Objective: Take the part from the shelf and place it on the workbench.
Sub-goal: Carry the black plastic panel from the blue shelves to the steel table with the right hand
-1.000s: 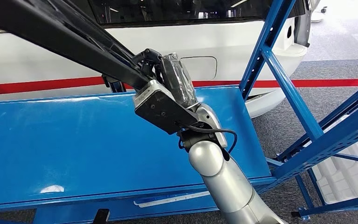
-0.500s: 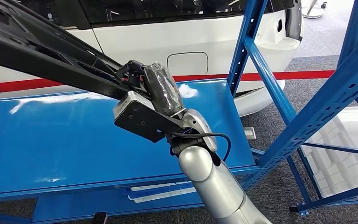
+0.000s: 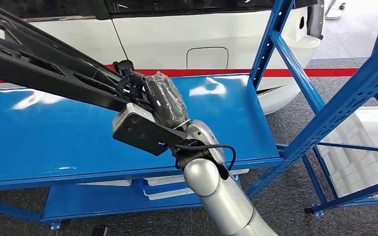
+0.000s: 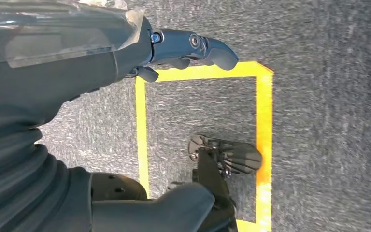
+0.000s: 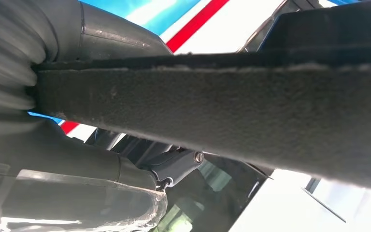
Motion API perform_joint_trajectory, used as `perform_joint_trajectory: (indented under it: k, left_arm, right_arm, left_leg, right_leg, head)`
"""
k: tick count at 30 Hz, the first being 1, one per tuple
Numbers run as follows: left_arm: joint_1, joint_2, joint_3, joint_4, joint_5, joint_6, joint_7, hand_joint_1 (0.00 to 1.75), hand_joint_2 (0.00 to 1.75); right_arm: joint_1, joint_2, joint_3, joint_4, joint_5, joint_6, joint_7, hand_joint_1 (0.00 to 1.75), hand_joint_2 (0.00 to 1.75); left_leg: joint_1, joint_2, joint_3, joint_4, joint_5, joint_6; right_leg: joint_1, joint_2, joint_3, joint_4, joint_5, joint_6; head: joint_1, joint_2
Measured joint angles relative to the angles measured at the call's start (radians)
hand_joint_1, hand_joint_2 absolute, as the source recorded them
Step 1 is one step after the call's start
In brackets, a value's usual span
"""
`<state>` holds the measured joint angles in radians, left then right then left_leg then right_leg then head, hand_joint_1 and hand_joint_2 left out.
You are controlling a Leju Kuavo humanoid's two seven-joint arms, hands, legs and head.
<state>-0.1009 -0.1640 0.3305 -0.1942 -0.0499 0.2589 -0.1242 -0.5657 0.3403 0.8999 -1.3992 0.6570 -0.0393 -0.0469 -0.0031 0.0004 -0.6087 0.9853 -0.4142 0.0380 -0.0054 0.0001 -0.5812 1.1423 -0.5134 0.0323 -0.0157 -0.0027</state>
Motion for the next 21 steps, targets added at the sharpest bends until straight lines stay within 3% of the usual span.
perform_joint_trajectory:
  k: [2, 3, 5, 7, 10, 11, 12, 13, 15, 17, 19, 21]
  left_arm:
    - [0.000, -0.001, 0.002, 0.000, -0.005, -0.001, -0.001, 0.00, 1.75]
    - [0.000, -0.001, 0.003, 0.000, -0.008, -0.001, -0.002, 0.00, 1.75]
    - [-0.001, 0.001, 0.003, 0.000, -0.017, 0.002, -0.004, 0.00, 1.75]
    - [-0.003, 0.002, 0.004, 0.000, -0.028, 0.003, -0.002, 0.00, 1.75]
    - [-0.009, 0.002, 0.002, -0.001, -0.043, 0.002, 0.006, 0.00, 1.75]
    - [-0.011, 0.003, 0.001, -0.001, -0.046, 0.002, 0.010, 0.00, 1.75]
    - [-0.013, 0.003, 0.000, -0.001, -0.048, 0.002, 0.013, 0.00, 1.75]
    - [-0.015, 0.003, -0.001, -0.001, -0.050, 0.002, 0.015, 0.00, 1.75]
    - [-0.020, 0.005, -0.001, -0.002, -0.052, 0.002, 0.018, 0.00, 1.75]
    - [-0.026, 0.006, -0.001, -0.003, -0.049, 0.003, 0.018, 0.00, 1.75]
    - [-0.028, 0.008, 0.000, -0.004, -0.045, 0.004, 0.018, 0.00, 1.75]
    - [-0.027, 0.010, 0.000, -0.004, -0.043, 0.006, 0.016, 0.00, 1.75]
  right_arm:
    - [-0.001, 0.001, -0.002, 0.006, -0.009, -0.001, 0.000, 1.75, 1.75]
    - [-0.001, 0.001, -0.006, 0.010, -0.018, -0.001, 0.001, 1.75, 1.75]
    - [0.000, 0.000, -0.017, 0.022, -0.040, -0.004, 0.004, 1.75, 1.75]
    - [0.000, 0.001, -0.034, 0.040, -0.058, -0.014, 0.009, 1.75, 1.75]
    - [0.001, 0.001, -0.061, 0.074, -0.072, -0.036, 0.015, 1.75, 1.75]
    - [0.002, 0.000, -0.069, 0.085, -0.074, -0.041, 0.015, 1.75, 1.75]
    - [0.004, 0.000, -0.076, 0.095, -0.075, -0.044, 0.015, 1.75, 1.75]
    - [0.005, 0.000, -0.082, 0.104, -0.076, -0.048, 0.015, 1.75, 1.75]
    - [0.005, 0.001, -0.091, 0.117, -0.079, -0.054, 0.014, 1.75, 1.75]
    - [0.004, 0.001, -0.097, 0.124, -0.085, -0.058, 0.012, 1.75, 1.75]
    - [0.003, 0.002, -0.100, 0.130, -0.093, -0.060, 0.008, 1.75, 1.75]
    - [0.001, 0.001, -0.100, 0.136, -0.103, -0.062, 0.006, 1.75, 1.75]
  left_leg:
    - [-0.003, 0.000, -0.010, 0.002, 0.014, -0.008]
    - [-0.004, 0.001, -0.014, 0.002, 0.022, -0.013]
    - [-0.001, 0.000, -0.021, 0.005, 0.029, -0.024]
    - [0.003, -0.002, -0.040, 0.044, -0.019, -0.036]
    - [0.014, -0.003, -0.092, 0.220, -0.148, -0.056]
    - [0.018, -0.003, -0.101, 0.270, -0.160, -0.061]
    - [0.022, -0.003, -0.096, 0.294, -0.150, -0.065]
    - [0.027, -0.003, -0.074, 0.282, -0.123, -0.068]
    - [0.034, -0.003, 0.012, 0.172, -0.080, -0.075]
    - [0.033, -0.008, 0.083, 0.059, -0.086, -0.074]
    - [0.025, -0.011, 0.093, 0.024, -0.094, -0.063]
    - [0.023, -0.008, 0.078, 0.021, -0.078, -0.039]
  right_leg:
    - [0.008, 0.000, 0.084, -0.131, 0.000, -0.010]
    - [0.010, 0.001, 0.100, -0.160, -0.004, -0.014]
    - [0.004, 0.001, 0.092, -0.171, 0.003, -0.022]
    - [-0.006, -0.002, 0.081, -0.174, 0.020, -0.039]
    - [-0.008, -0.006, 0.051, -0.171, 0.047, -0.051]
    - [-0.008, -0.006, 0.039, -0.168, 0.055, -0.050]
    - [-0.008, -0.006, 0.025, -0.164, 0.062, -0.047]
    - [-0.010, -0.006, 0.012, -0.158, 0.068, -0.043]
    - [-0.011, -0.005, -0.013, -0.143, 0.077, -0.035]
    - [-0.009, -0.005, -0.029, -0.131, 0.086, -0.021]
    - [-0.008, -0.005, -0.038, -0.129, 0.101, -0.002]
    - [-0.008, -0.005, -0.054, -0.122, 0.099, 0.012]
  head:
    - [-0.001, 0.000]
    - [-0.001, 0.000]
    - [-0.001, 0.000]
    - [-0.004, 0.000]
    - [-0.009, 0.000]
    - [-0.009, 0.000]
    - [-0.010, 0.000]
    - [-0.009, 0.000]
    - [-0.010, 0.000]
    - [-0.009, 0.000]
    - [-0.009, 0.000]
    - [-0.009, 0.000]
